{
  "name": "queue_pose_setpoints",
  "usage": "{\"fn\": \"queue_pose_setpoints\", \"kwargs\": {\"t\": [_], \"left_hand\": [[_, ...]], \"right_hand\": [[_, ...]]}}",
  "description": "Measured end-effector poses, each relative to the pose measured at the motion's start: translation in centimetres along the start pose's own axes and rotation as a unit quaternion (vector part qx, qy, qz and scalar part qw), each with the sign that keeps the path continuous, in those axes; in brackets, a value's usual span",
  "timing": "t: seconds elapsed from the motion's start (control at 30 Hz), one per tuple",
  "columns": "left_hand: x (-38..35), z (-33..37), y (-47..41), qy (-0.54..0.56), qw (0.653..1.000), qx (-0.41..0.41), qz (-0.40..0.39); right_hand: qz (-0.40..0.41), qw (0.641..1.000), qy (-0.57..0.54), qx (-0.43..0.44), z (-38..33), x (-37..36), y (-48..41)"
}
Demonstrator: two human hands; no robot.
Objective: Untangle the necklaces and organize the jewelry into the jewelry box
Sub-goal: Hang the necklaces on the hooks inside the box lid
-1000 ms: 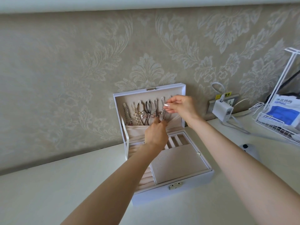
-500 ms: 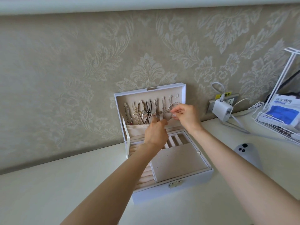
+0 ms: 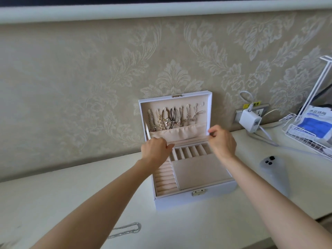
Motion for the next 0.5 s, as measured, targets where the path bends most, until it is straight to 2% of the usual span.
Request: {"fn": "queue_pose_setpoints", "kwargs": {"t": [0.07,0.2,0.37,0.5], "left_hand": [[-0.2,-1.8,0.6,-0.051,0.998,0.019,-0.031],[-2.0,-4.4,2.4,-0.107,0.983,0.049,-0.142],[-4.7,-5.3,4.0,0.026,0.962,0.099,-0.252],[-4.9,-4.8,4.0,0.104,0.959,0.086,-0.248]], "right_hand": [[-0.006,0.998,0.056,-0.027,1.3,0.3,0.2],[-0.089,0.987,0.124,-0.051,2.6,-0.9,0.8],[-0.097,0.984,0.141,-0.040,2.9,-1.1,1.6],[-0.091,0.983,0.151,-0.042,2.7,-0.7,1.4]]}}
Point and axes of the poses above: each hand's wrist, its own y-axis away from the middle knuckle, its own x-axis out of the back of the hand, z = x × y, the point moved 9 cm from there along -y, towards the middle knuckle, and after that the axes turned 2 degrees about -y, right-handed, at the moved point
